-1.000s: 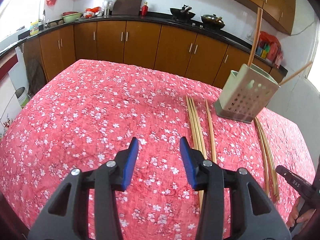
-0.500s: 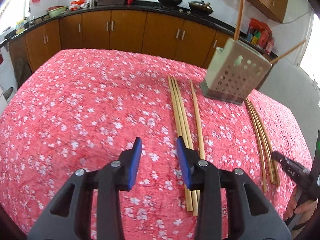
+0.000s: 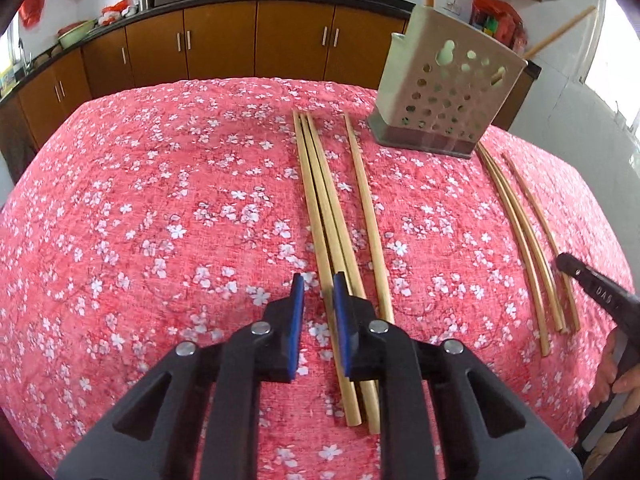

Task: Organize utensils
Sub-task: 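Grasp another chopstick with the right tool while the left tool grasps one too, then lift both chopsticks upright and carry them above the perforated holder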

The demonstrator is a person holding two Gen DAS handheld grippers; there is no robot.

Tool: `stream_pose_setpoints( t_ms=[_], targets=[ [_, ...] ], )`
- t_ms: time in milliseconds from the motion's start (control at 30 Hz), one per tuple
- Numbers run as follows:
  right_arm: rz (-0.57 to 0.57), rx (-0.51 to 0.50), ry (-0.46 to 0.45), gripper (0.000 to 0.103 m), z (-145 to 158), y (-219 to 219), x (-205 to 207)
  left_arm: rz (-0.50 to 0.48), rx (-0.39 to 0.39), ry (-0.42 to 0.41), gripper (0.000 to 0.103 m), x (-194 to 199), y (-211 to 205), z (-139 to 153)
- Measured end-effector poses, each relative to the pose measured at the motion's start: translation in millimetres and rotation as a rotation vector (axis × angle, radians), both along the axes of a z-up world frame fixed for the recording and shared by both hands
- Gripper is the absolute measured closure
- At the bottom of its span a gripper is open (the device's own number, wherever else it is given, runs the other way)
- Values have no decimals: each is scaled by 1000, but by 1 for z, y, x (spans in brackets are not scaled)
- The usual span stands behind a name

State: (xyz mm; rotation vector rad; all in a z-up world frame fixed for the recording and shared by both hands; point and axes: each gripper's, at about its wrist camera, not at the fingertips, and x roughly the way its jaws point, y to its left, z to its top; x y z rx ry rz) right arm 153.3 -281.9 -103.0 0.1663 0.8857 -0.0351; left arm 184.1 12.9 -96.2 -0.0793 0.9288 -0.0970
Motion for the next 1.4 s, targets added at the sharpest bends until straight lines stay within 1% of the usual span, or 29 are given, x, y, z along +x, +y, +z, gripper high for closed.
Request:
stream_pose_setpoints(
  t_ms=[67, 133, 300, 367, 467, 567, 633, 733, 1400],
  targets=[
    [1, -3, 0, 95, 0, 1, -1, 6, 23, 12, 88, 3, -1, -3],
    [-1, -6, -1, 95, 0, 0, 0, 13, 56, 7, 89, 6, -1, -4],
    [8, -25, -5, 95, 1, 2, 0, 20, 84, 3, 89, 15, 2, -4],
    [15, -28, -8, 95, 1, 3, 1, 38, 101, -6, 93, 22, 6, -5],
    [7, -47, -10, 95, 1, 0, 5, 85, 86, -8, 94, 34, 19, -5],
    [-25, -31, -11, 95, 0, -9, 9, 118, 69, -20, 94, 38, 35, -6],
    [-30, -18, -12, 95, 1, -12, 9, 115, 61, -35, 93, 37, 40, -7],
    [-30, -27, -11, 95, 1, -13, 10, 117, 45, -36, 93, 35, 44, -6],
    [-31, -17, -12, 95, 0, -10, 12, 117, 69, -36, 92, 34, 44, -5]
  ],
)
